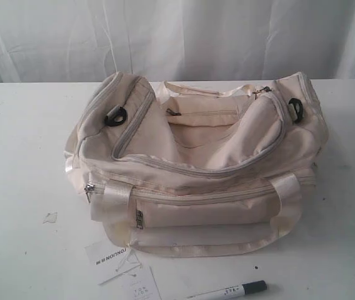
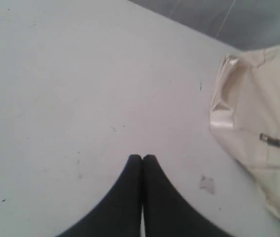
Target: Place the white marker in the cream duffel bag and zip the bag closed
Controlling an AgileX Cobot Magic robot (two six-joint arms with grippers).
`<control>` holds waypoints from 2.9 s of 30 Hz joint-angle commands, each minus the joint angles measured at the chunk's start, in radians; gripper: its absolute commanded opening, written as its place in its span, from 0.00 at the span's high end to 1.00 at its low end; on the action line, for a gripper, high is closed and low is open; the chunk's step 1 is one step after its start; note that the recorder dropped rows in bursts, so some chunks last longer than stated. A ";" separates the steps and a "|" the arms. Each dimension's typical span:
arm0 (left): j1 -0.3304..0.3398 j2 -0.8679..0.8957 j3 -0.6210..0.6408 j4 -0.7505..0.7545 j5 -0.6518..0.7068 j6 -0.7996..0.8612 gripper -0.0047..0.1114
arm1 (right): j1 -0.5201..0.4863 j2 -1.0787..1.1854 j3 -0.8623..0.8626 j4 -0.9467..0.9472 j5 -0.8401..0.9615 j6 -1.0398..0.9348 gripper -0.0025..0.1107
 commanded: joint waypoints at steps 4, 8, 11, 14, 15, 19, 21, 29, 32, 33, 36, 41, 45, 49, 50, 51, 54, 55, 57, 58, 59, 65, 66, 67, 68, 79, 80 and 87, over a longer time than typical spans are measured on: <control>0.002 -0.002 0.002 -0.024 -0.599 -0.017 0.96 | 0.003 -0.005 0.005 0.000 -0.004 0.003 0.98; 0.002 0.036 -0.093 -0.256 -0.725 0.315 0.96 | 0.003 -0.005 0.005 0.000 -0.004 0.003 0.98; 0.002 0.115 -0.222 -0.475 -0.744 0.603 0.96 | 0.003 -0.005 0.005 0.000 -0.004 0.003 0.98; 0.002 0.245 -0.361 -0.514 -0.737 0.756 0.96 | 0.003 -0.005 0.005 0.000 -0.004 0.003 0.98; 0.002 0.294 -0.408 -0.502 -0.716 0.790 0.96 | 0.003 -0.005 0.005 0.000 -0.004 0.003 0.98; 0.002 0.474 -0.618 -0.373 -0.389 0.758 0.96 | 0.003 -0.005 0.005 -0.031 -0.021 -0.035 0.98; 0.002 0.554 -0.737 -0.266 -0.103 0.738 0.96 | 0.003 -0.005 0.005 -0.031 -0.049 -0.083 0.98; 0.002 0.850 -1.129 -0.377 0.656 0.846 0.96 | 0.003 -0.005 0.005 0.007 -0.386 0.065 0.98; 0.002 0.948 -1.191 -0.601 0.822 1.025 0.96 | 0.001 -0.005 0.005 0.005 -0.580 0.061 0.98; 0.002 0.988 -1.196 -0.726 0.857 1.131 0.96 | 0.001 -0.005 0.005 0.005 -0.625 0.061 0.98; 0.002 1.082 -1.196 -1.026 0.910 1.382 0.96 | 0.001 -0.005 0.005 0.005 -0.682 0.075 0.98; -0.058 1.215 -1.196 -1.280 0.894 1.672 0.96 | 0.001 -0.005 0.001 0.042 -0.709 0.352 0.98; -0.145 1.282 -1.196 -1.242 0.884 1.798 0.96 | 0.001 -0.005 -0.078 0.140 -0.813 0.343 0.98; -0.230 1.333 -1.196 -1.215 0.842 1.842 0.96 | 0.001 0.153 -0.247 0.280 -1.006 0.149 0.98; -0.250 1.345 -1.196 -1.215 0.818 1.851 0.96 | 0.001 0.219 -0.299 0.296 -1.054 0.087 0.98; -0.269 1.354 -1.196 -1.215 0.791 1.861 0.96 | 0.001 0.278 -0.344 0.301 -1.084 0.025 0.98; -0.310 1.370 -1.196 -1.220 0.718 1.880 0.96 | 0.001 0.516 -0.492 0.301 -1.103 -0.146 0.98; -0.320 1.375 -1.196 -1.224 0.705 1.880 0.96 | 0.001 0.613 -0.537 0.301 -1.096 -0.202 0.98; -0.332 1.380 -1.196 -1.235 0.706 1.880 0.96 | 0.001 0.793 -0.613 0.305 -1.068 -0.292 0.98; -0.340 1.382 -1.196 -1.238 0.704 1.878 0.96 | 0.001 0.919 -0.648 0.307 -1.028 -0.363 0.98; -0.342 1.382 -1.196 -1.238 0.704 1.878 0.96 | 0.001 1.030 -0.689 0.327 -0.969 -0.437 0.98; -0.347 1.382 -1.196 -1.236 0.702 1.797 0.96 | -0.081 1.571 -1.199 0.479 0.116 -0.437 0.98; -0.347 1.382 -1.196 -1.229 0.702 1.760 0.96 | -0.081 1.627 -1.285 0.477 0.229 -0.481 0.98; -0.347 1.382 -1.196 -1.213 0.702 1.733 0.96 | -0.081 1.660 -1.345 0.477 0.295 -0.512 0.98; -0.347 1.382 -1.196 -1.195 0.702 1.716 0.96 | -0.081 1.689 -1.409 0.477 0.355 -0.530 0.98; -0.429 1.543 -1.261 -1.141 0.603 1.637 0.96 | -0.081 1.864 -1.769 0.568 0.881 -0.631 0.98; -0.456 1.572 -1.286 -1.141 0.591 1.671 0.96 | -0.081 1.887 -1.786 0.602 0.881 -0.637 0.98; -0.609 1.722 -1.462 -1.165 0.387 1.723 0.96 | -0.081 2.012 -1.895 0.662 0.881 -0.638 0.92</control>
